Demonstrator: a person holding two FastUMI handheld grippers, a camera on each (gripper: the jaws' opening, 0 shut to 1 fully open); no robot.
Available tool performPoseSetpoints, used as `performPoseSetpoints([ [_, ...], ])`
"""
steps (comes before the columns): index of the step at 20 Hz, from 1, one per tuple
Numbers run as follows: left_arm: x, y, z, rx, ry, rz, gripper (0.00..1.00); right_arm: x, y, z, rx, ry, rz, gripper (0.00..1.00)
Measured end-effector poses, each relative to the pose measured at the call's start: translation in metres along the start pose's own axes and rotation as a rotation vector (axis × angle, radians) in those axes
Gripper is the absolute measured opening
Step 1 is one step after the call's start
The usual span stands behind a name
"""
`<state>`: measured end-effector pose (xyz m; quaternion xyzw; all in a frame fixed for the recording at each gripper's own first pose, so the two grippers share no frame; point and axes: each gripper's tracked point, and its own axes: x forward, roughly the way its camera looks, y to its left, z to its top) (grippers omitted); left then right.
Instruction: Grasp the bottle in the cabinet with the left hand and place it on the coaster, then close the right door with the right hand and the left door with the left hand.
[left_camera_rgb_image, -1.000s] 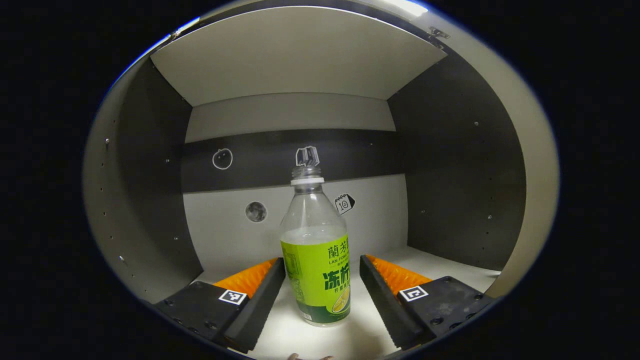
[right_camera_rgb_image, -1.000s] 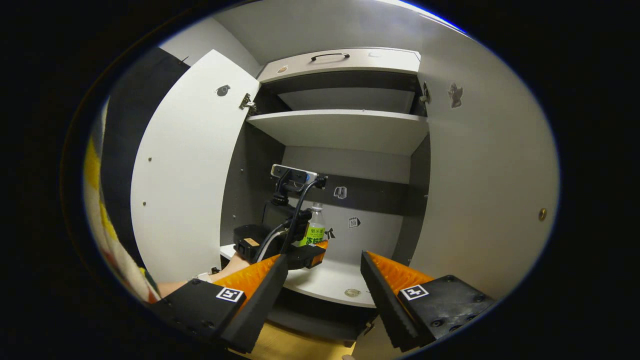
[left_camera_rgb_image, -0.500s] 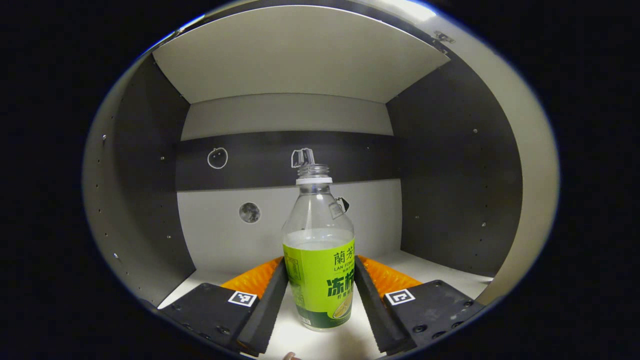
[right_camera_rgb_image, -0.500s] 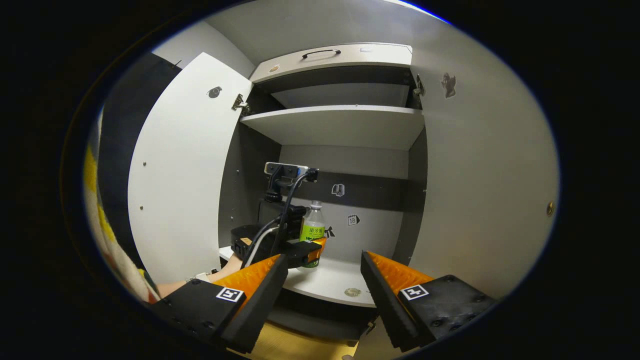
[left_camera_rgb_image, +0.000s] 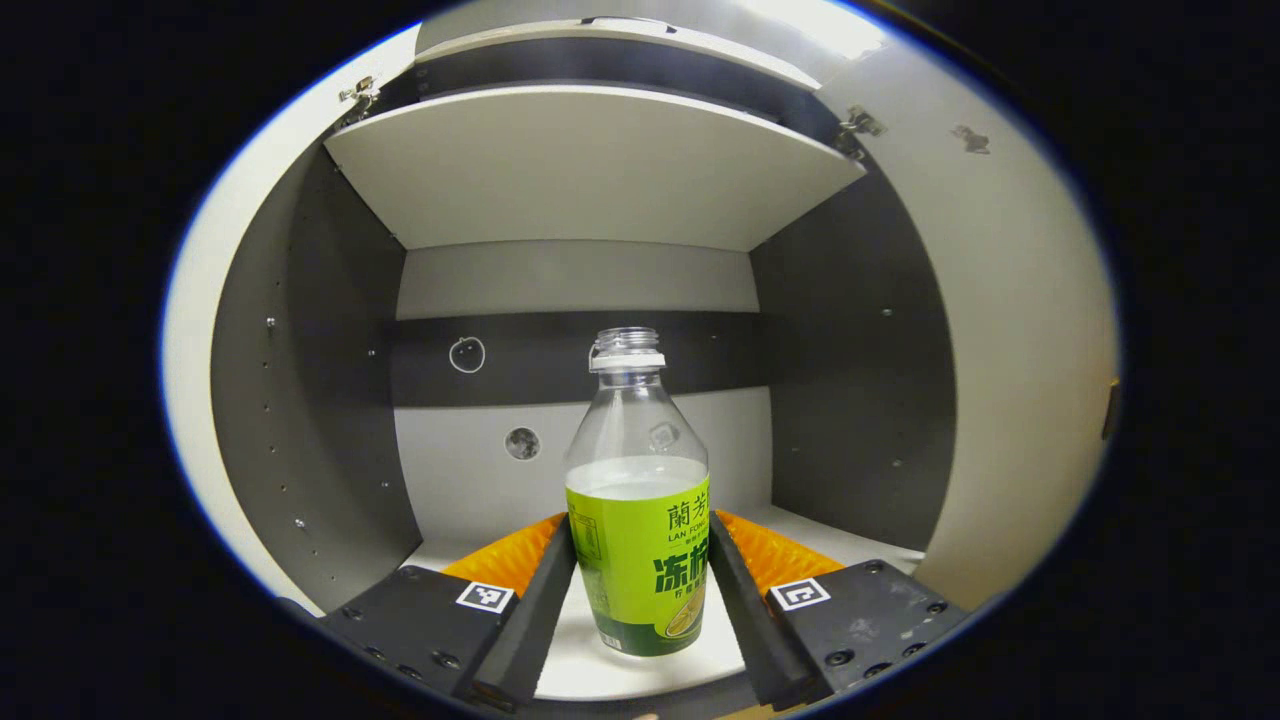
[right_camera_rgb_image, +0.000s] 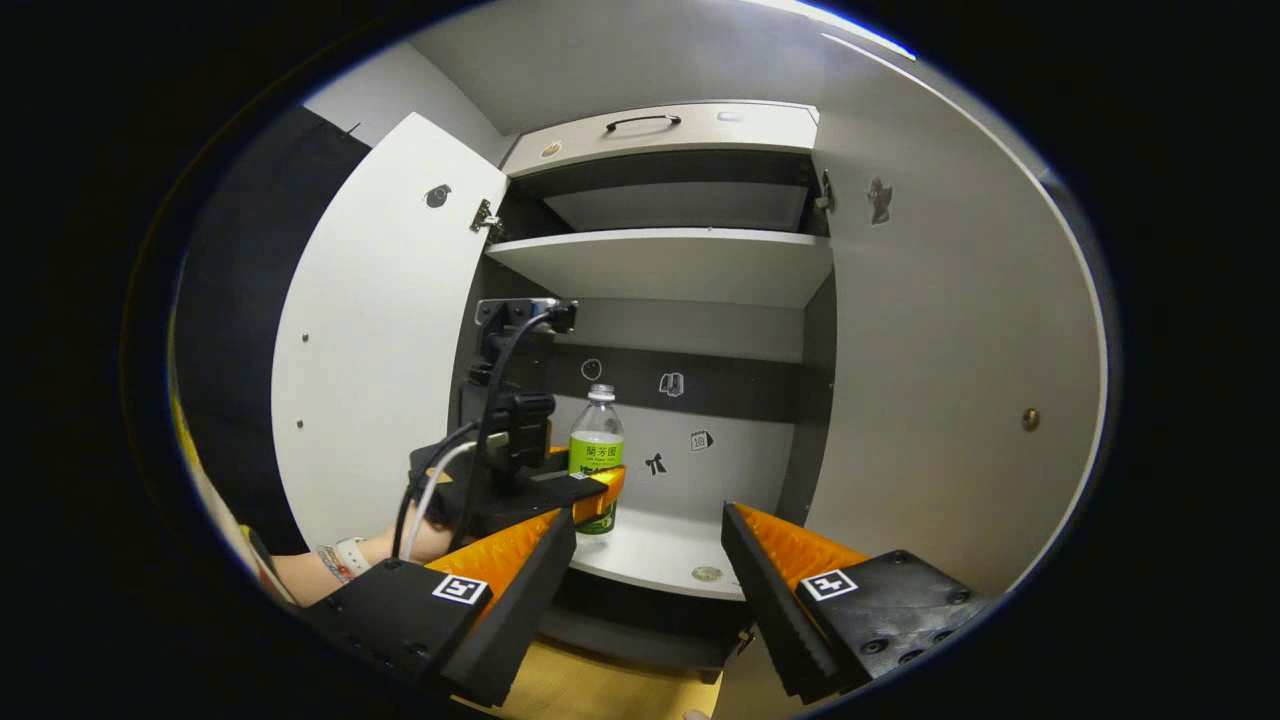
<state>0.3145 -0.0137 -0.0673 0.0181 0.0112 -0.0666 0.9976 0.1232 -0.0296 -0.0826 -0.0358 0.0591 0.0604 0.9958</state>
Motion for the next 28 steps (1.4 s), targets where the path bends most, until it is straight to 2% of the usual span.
performPoseSetpoints([
  [3, -0.043, -0.017, -0.001, 0.001, 0.004, -0.039, 0.78, -0.023, 0.001, 0.003, 0.001, 0.003, -0.036, 0.98],
  [10, -0.153, -0.063, -0.028, 0.002, 0.027, -0.098, 0.78, -0.08, 0.001, 0.014, -0.108, -0.009, -0.135, 0.98],
  [16, -0.235, -0.107, -0.083, -0.014, 0.059, -0.174, 0.78, -0.125, -0.013, -0.009, -0.172, 0.044, -0.261, 0.97],
  [21, -0.279, -0.135, -0.129, -0.055, 0.065, -0.203, 0.78, -0.143, -0.039, -0.043, -0.147, 0.121, -0.331, 0.98],
  [24, -0.291, -0.151, -0.159, -0.08, 0.064, -0.21, 0.78, -0.147, -0.053, -0.06, -0.125, 0.141, -0.346, 0.98],
  [28, -0.304, -0.162, -0.205, -0.052, 0.09, -0.171, 0.78, -0.149, -0.058, -0.083, -0.128, 0.144, -0.304, 0.98],
])
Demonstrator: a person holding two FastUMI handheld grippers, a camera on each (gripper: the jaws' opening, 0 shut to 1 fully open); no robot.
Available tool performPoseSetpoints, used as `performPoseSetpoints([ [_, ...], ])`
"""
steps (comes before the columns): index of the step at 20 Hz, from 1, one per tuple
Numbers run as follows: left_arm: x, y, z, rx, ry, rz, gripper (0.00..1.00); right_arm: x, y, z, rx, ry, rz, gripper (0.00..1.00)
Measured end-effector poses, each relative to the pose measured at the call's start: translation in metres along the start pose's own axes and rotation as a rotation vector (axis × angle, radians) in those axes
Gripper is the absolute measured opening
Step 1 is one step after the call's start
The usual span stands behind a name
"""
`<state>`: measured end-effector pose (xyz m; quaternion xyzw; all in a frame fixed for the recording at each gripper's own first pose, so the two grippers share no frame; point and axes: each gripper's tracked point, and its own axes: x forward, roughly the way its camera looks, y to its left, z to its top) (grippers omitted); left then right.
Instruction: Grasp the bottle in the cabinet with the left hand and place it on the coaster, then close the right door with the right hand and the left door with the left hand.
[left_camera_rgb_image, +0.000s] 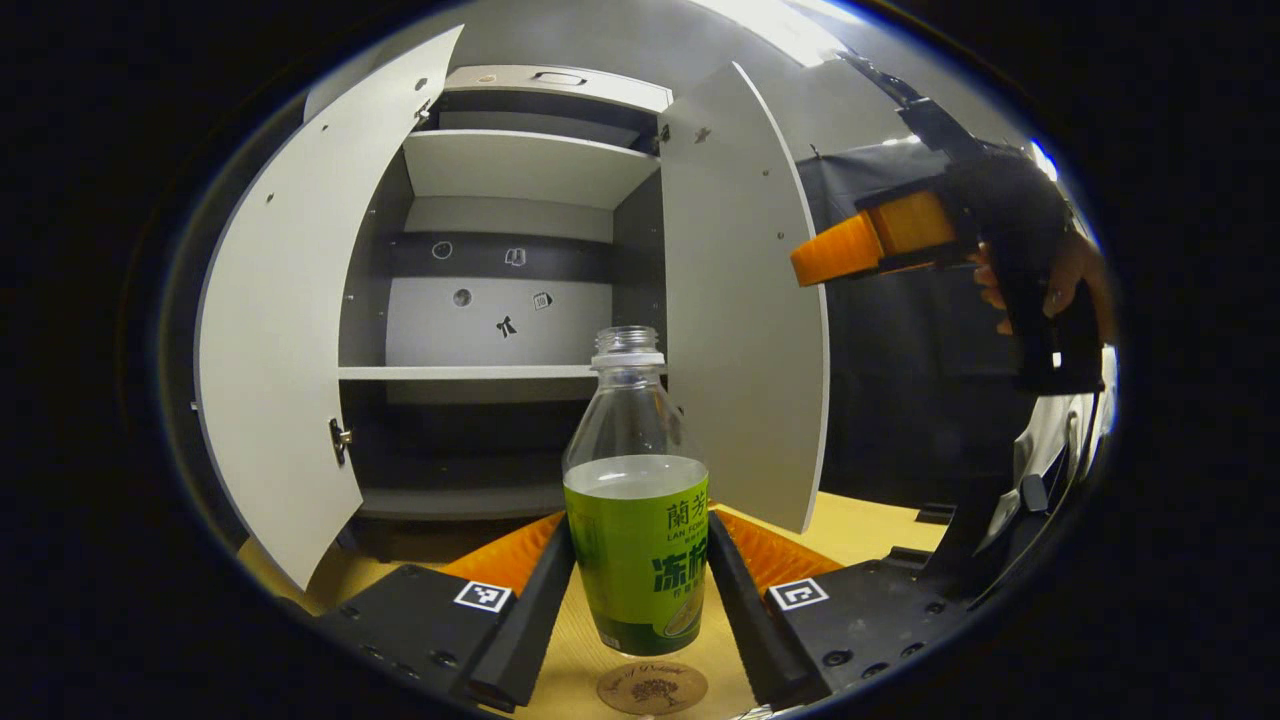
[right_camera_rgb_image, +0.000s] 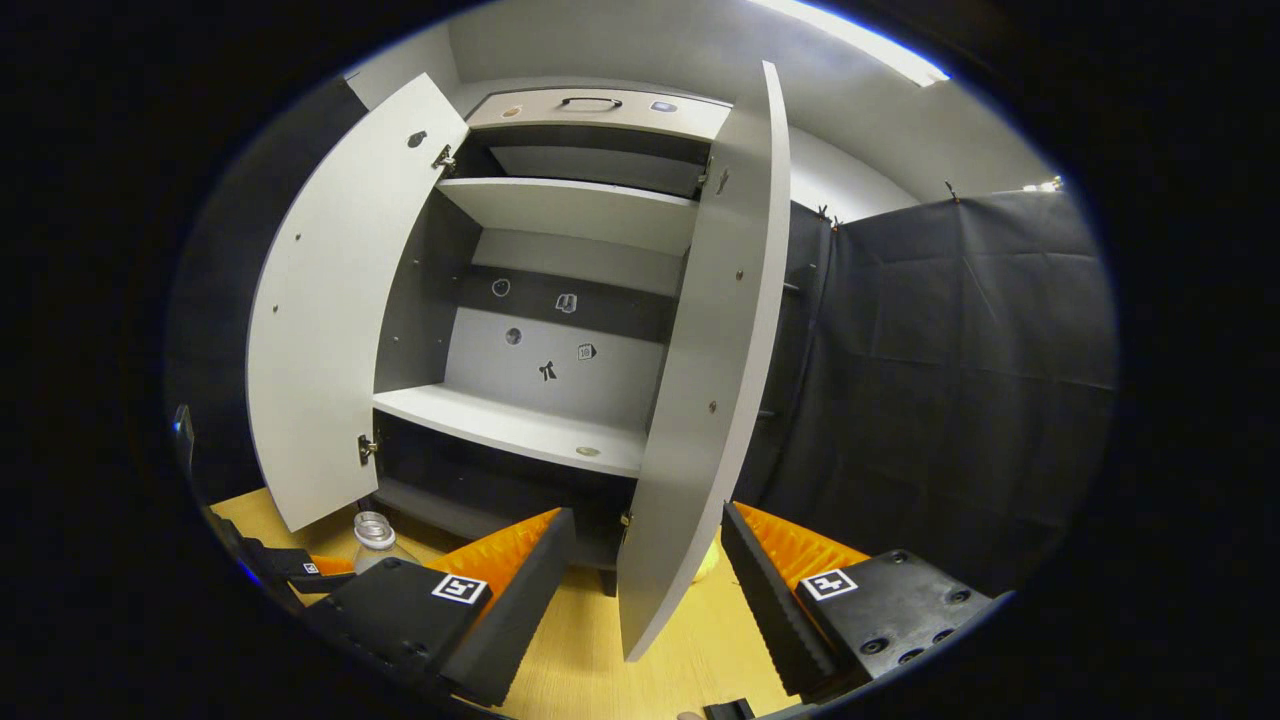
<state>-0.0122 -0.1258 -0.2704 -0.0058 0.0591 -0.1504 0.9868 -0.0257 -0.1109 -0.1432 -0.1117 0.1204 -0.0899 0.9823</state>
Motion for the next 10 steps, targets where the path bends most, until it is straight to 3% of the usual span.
performPoseSetpoints([
  [10, -0.002, -0.006, -0.081, -0.032, 0.01, 0.106, 0.79, -0.008, 0.006, -0.065, 0.016, 0.054, 0.109, 0.98],
])
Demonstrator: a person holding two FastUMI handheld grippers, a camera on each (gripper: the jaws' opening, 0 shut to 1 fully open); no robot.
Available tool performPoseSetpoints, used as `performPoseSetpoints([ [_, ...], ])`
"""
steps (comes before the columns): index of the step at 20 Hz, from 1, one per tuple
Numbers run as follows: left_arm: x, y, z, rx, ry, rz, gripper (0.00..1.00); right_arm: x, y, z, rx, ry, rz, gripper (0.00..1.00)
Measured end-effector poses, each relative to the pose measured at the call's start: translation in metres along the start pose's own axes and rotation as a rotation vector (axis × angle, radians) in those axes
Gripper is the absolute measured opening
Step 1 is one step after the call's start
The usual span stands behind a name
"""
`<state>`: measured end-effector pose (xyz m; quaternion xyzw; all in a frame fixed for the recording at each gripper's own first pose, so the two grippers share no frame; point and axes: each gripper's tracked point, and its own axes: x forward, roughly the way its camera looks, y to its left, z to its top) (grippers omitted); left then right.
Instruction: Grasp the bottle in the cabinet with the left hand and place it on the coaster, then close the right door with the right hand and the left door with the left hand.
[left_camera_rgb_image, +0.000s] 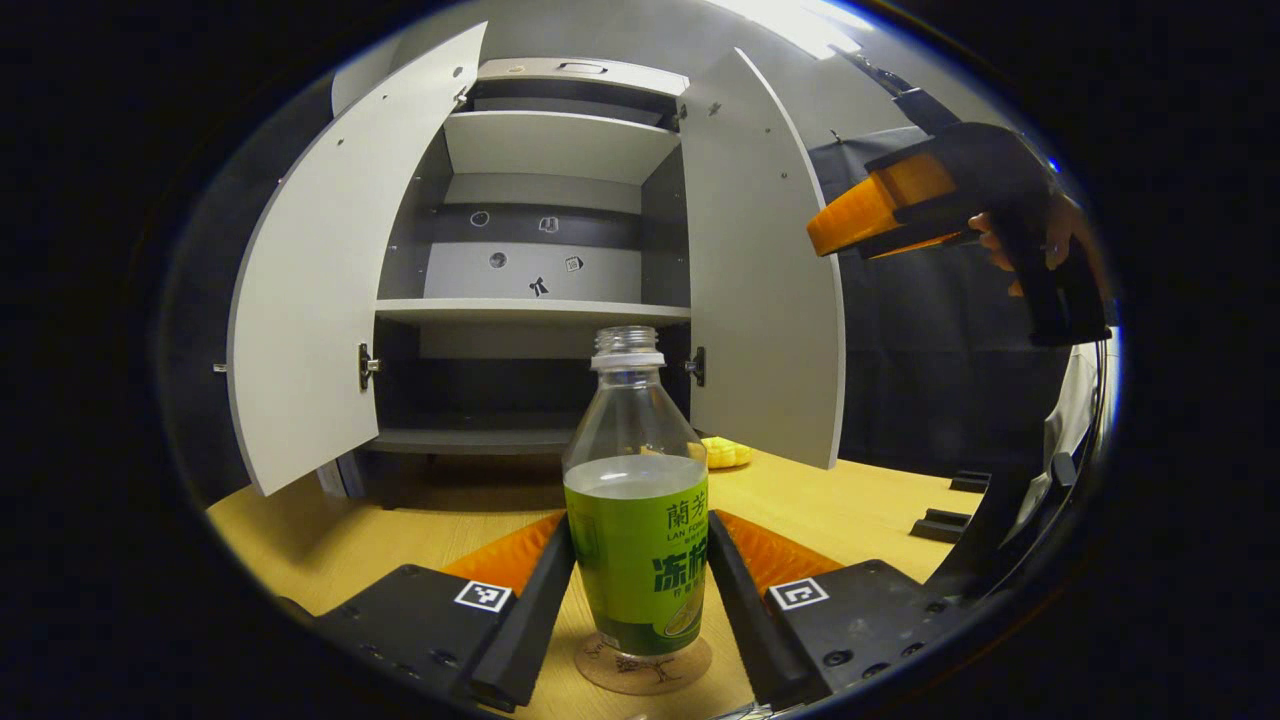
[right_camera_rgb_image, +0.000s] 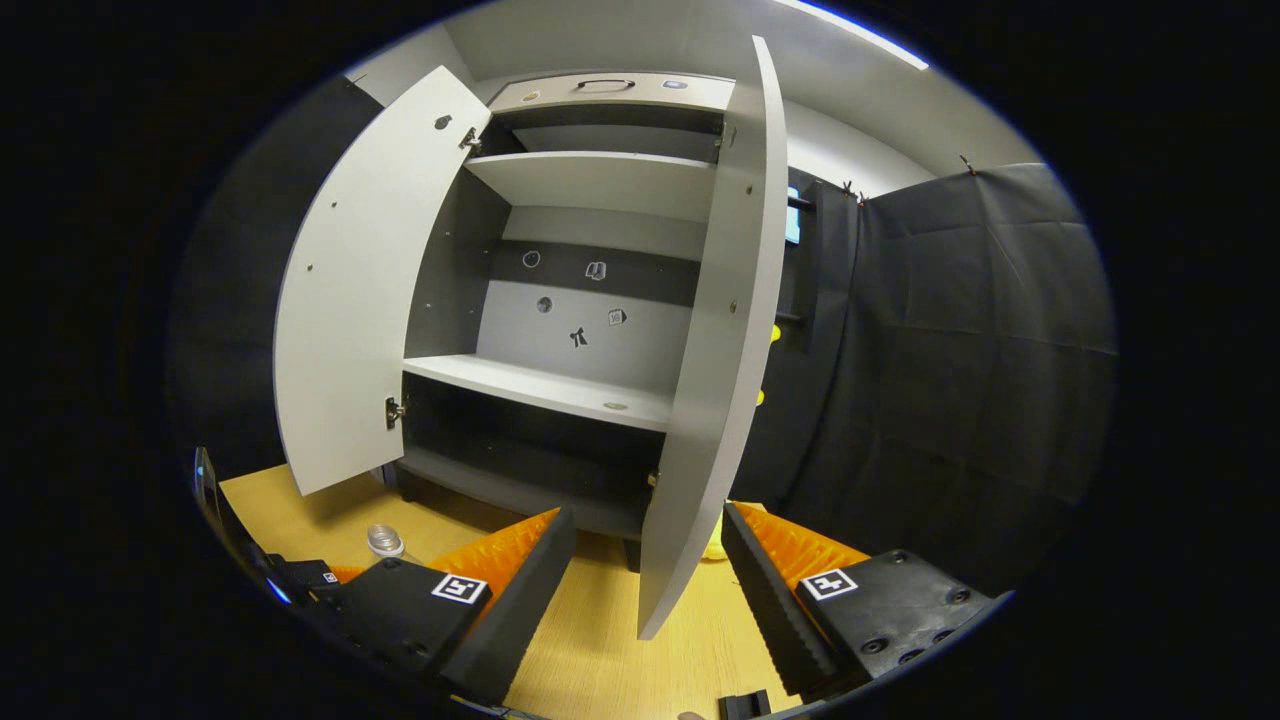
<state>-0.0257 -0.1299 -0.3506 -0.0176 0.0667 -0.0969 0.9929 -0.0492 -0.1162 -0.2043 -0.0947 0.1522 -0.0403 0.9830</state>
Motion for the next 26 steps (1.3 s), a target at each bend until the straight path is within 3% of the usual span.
performPoseSetpoints([
  [8, -0.002, -0.004, -0.024, 0.036, -0.015, 0.041, 0.79, -0.002, 0.008, -0.023, -0.01, 0.029, 0.045, 0.98],
  [11, -0.003, -0.003, -0.027, 0.062, -0.002, 0.054, 0.84, 0.0, 0.008, -0.022, -0.009, 0.033, 0.049, 0.98],
  [13, 0.0, 0.001, -0.025, 0.071, 0.003, 0.073, 0.98, 0.003, 0.009, -0.018, -0.004, 0.035, 0.05, 0.98],
  [15, 0.003, 0.004, -0.02, 0.08, 0.012, 0.08, 0.96, 0.004, 0.01, -0.01, 0.007, 0.032, 0.055, 0.98],
  [21, 0.014, -0.001, 0.039, 0.087, -0.038, 0.023, 0.96, 0.002, 0.009, 0.028, -0.012, -0.013, 0.051, 0.98],
  [26, 0.013, -0.003, 0.121, 0.125, -0.104, -0.013, 0.96, -0.002, 0.0, 0.082, 0.012, -0.09, 0.03, 0.97],
])
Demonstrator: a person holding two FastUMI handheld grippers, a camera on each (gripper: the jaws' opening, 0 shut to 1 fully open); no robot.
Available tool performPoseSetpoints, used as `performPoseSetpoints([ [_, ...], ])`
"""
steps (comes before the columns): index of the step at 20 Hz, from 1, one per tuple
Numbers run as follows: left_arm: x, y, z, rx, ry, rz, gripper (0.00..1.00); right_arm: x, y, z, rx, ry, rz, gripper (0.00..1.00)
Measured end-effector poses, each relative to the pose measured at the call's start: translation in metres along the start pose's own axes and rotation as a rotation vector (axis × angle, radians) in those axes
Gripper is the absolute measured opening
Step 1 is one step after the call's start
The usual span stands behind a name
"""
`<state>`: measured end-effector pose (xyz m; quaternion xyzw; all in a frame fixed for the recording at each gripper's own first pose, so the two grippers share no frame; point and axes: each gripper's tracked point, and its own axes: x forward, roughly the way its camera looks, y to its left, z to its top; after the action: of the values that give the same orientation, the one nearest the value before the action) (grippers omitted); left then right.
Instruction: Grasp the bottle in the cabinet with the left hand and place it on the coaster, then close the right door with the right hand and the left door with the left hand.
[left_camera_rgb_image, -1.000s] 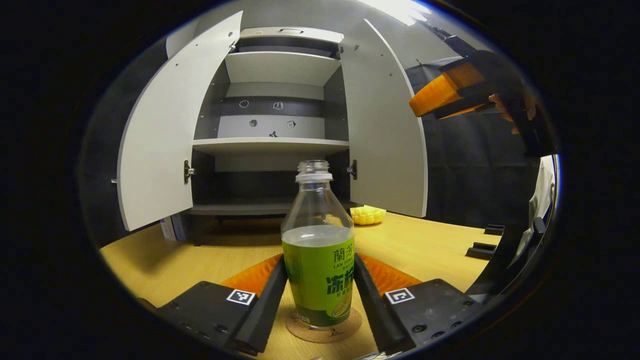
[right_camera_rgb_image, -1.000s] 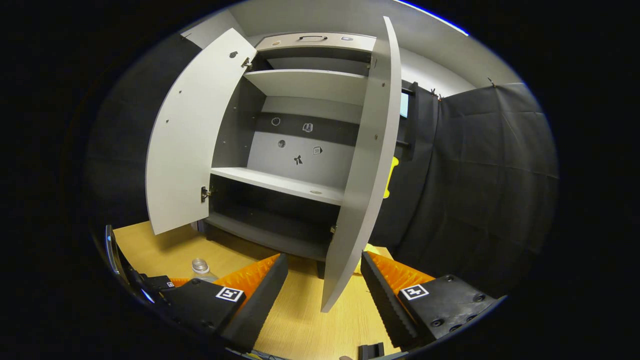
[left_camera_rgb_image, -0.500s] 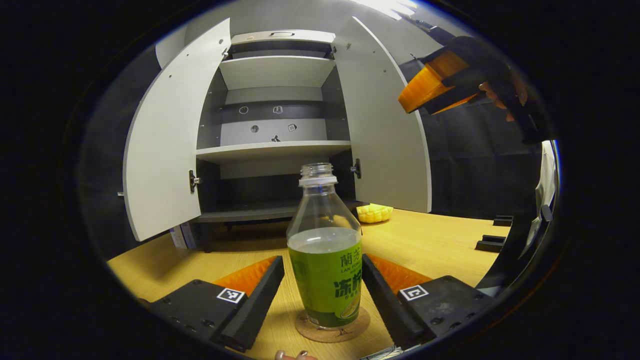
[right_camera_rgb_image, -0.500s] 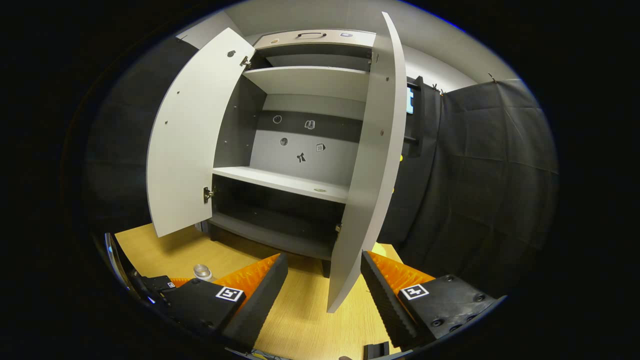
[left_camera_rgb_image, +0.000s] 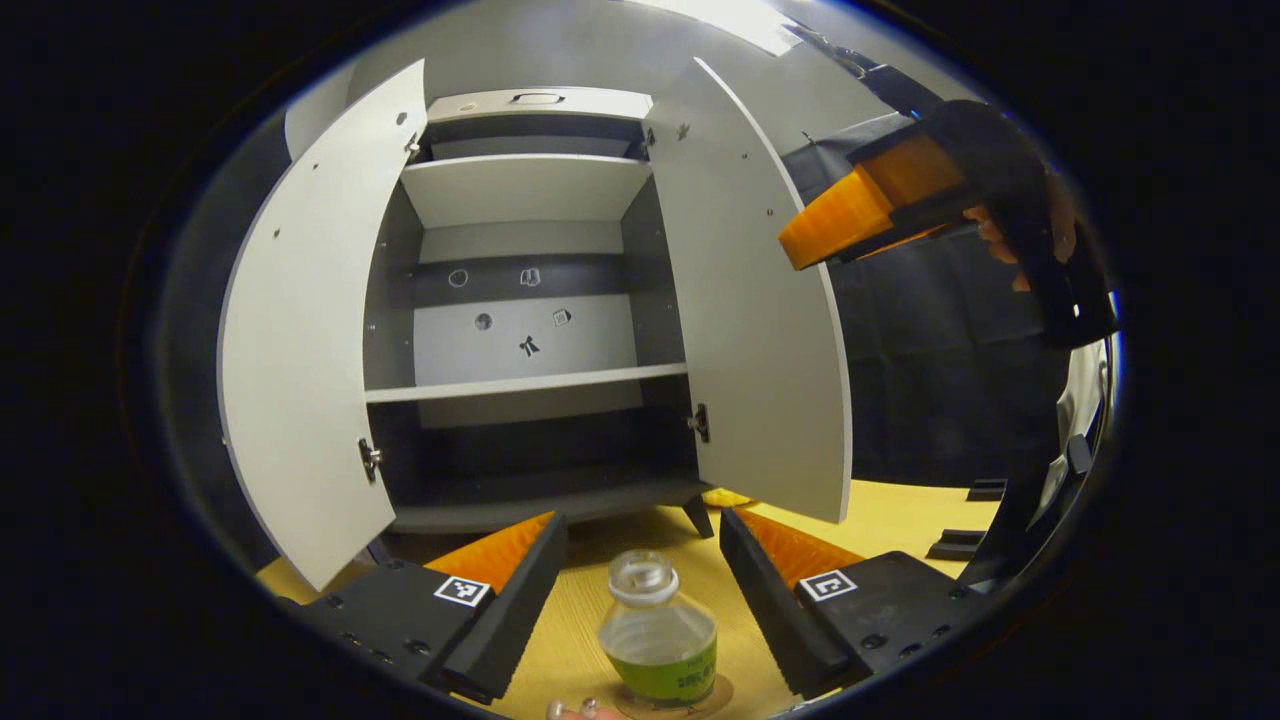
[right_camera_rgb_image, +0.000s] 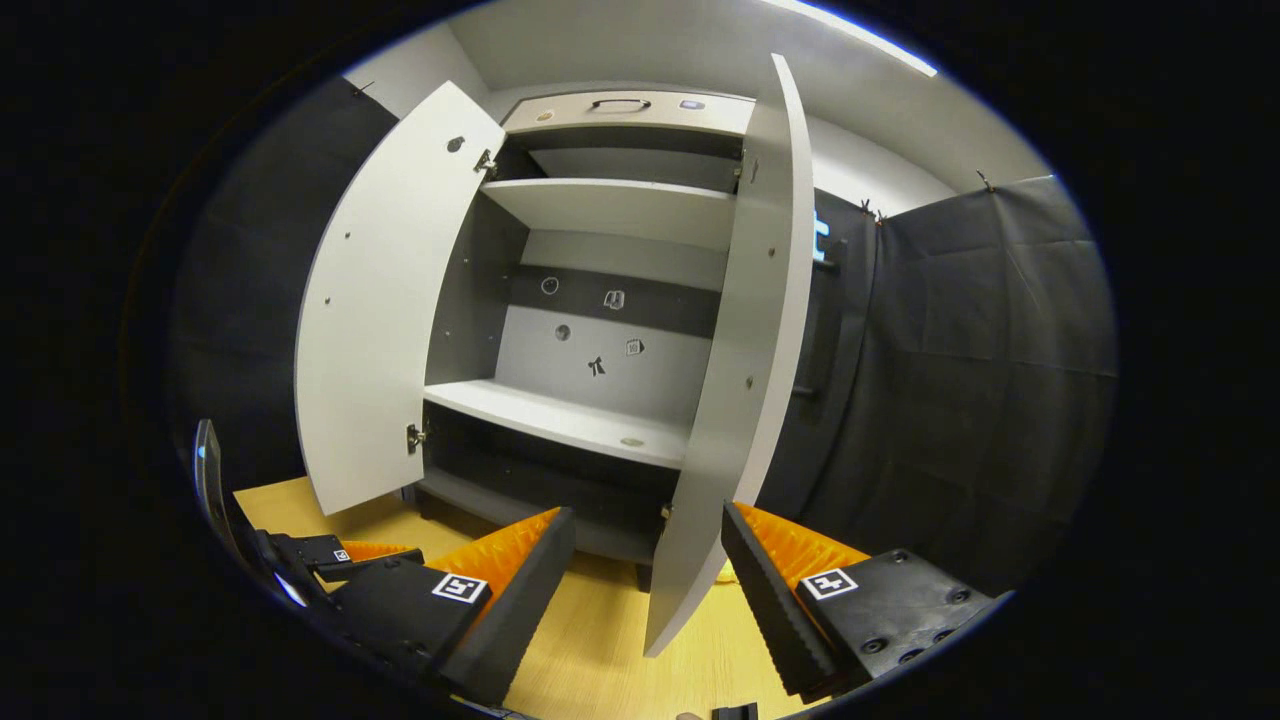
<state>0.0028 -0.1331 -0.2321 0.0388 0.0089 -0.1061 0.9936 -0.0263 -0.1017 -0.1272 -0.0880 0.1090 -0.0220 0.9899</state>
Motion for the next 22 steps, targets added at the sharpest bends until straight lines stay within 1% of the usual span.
performPoseSetpoints([
  [2, -0.006, -0.001, 0.039, -0.016, -0.027, -0.044, 0.96, 0.0, -0.007, 0.019, 0.021, -0.03, -0.019, 0.98],
  [4, -0.015, 0.005, 0.071, -0.029, -0.024, -0.073, 0.96, -0.001, -0.016, 0.031, 0.036, -0.033, -0.046, 0.98],
  [6, -0.025, 0.02, 0.097, -0.042, -0.006, -0.081, 0.96, -0.006, -0.024, 0.04, 0.068, -0.026, -0.072, 0.98],
  [8, -0.037, 0.043, 0.118, -0.058, 0.009, -0.071, 0.96, -0.012, -0.028, 0.046, 0.104, -0.017, -0.095, 0.98],
  [9, -0.045, 0.058, 0.124, -0.067, 0.025, -0.053, 0.96, -0.014, -0.035, 0.046, 0.114, -0.008, -0.118, 0.98],
  [11, -0.064, 0.097, 0.135, -0.089, 0.045, 0.0, 0.96, -0.018, -0.046, 0.051, 0.123, -0.003, -0.165, 0.98],
  [12, -0.074, 0.118, 0.142, -0.101, 0.045, 0.031, 0.94, -0.02, -0.052, 0.054, 0.126, -0.007, -0.19, 0.98],
  [13, -0.084, 0.14, 0.147, -0.11, 0.044, 0.063, 0.96, -0.022, -0.059, 0.057, 0.126, -0.018, -0.215, 0.98],
  [15, -0.104, 0.189, 0.156, -0.099, 0.038, 0.152, 0.96, -0.024, -0.075, 0.064, 0.121, -0.045, -0.268, 0.98],
  [16, -0.116, 0.216, 0.157, -0.083, 0.057, 0.204, 0.96, -0.022, -0.084, 0.064, 0.126, -0.048, -0.292, 0.98],
  [17, -0.124, 0.237, 0.156, -0.072, 0.072, 0.251, 0.96, -0.02, -0.091, 0.064, 0.131, -0.042, -0.309, 0.98],
  [18, -0.131, 0.256, 0.157, -0.068, 0.081, 0.294, 0.96, -0.018, -0.099, 0.063, 0.134, -0.04, -0.328, 0.94],
  [19, -0.136, 0.273, 0.158, -0.079, 0.084, 0.326, 0.97, -0.016, -0.108, 0.066, 0.134, -0.046, -0.345, 0.98],
  [20, -0.139, 0.285, 0.159, -0.096, 0.085, 0.348, 0.98, -0.012, -0.117, 0.067, 0.139, -0.052, -0.362, 0.98],
  [22, -0.142, 0.309, 0.157, -0.104, 0.096, 0.406, 0.98, -0.001, -0.127, 0.07, 0.163, -0.054, -0.362, 0.98],
])
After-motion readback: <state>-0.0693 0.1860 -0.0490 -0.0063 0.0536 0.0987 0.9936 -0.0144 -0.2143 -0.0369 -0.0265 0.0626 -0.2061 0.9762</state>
